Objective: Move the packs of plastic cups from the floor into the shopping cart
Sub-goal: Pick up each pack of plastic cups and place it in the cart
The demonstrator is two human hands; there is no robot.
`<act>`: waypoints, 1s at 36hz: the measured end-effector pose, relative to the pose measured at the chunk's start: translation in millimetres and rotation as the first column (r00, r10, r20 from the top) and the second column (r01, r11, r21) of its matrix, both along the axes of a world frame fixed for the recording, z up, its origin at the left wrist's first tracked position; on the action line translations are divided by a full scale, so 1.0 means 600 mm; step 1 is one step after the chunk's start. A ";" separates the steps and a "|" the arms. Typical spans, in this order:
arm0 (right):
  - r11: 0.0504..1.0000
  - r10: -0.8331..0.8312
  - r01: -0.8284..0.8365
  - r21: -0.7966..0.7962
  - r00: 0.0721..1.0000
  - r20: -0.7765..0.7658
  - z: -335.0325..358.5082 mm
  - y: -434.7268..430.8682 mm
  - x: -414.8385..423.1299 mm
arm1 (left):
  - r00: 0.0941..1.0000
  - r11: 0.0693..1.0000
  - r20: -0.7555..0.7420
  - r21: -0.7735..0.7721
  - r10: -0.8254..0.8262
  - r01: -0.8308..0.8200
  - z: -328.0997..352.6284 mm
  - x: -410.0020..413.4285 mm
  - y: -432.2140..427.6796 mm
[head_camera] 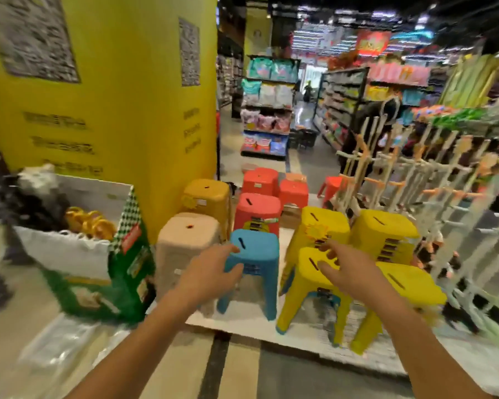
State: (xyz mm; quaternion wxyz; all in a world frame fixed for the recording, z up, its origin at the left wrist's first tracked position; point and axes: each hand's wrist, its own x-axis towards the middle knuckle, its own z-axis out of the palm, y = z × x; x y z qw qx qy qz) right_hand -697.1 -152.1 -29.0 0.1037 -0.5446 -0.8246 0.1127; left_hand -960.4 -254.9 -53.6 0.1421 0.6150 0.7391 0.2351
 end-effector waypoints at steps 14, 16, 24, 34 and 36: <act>0.718 0.694 -0.687 -0.112 0.719 0.038 -0.073 0.024 -0.518 | 0.703 0.703 0.042 -0.088 0.710 -0.706 -0.077 -0.332 -0.244; 0.658 0.751 -0.746 -0.103 0.660 0.018 -0.083 0.015 -0.571 | 0.607 0.609 0.051 -0.111 0.793 -0.786 -0.084 -0.346 -0.273; 0.367 0.930 -0.919 -0.147 0.365 0.040 -0.137 -0.061 -0.749 | 0.278 0.276 0.015 -0.190 0.960 -0.942 -0.121 -0.350 -0.396; 0.062 0.998 -0.969 -0.240 0.057 0.026 -0.192 -0.255 -0.904 | -0.028 -0.021 0.033 -0.206 0.999 -0.978 -0.165 -0.345 -0.549; 0.020 1.000 -0.968 -0.250 0.014 0.026 -0.206 -0.297 -0.940 | -0.063 -0.055 0.037 -0.200 0.997 -0.978 -0.177 -0.359 -0.582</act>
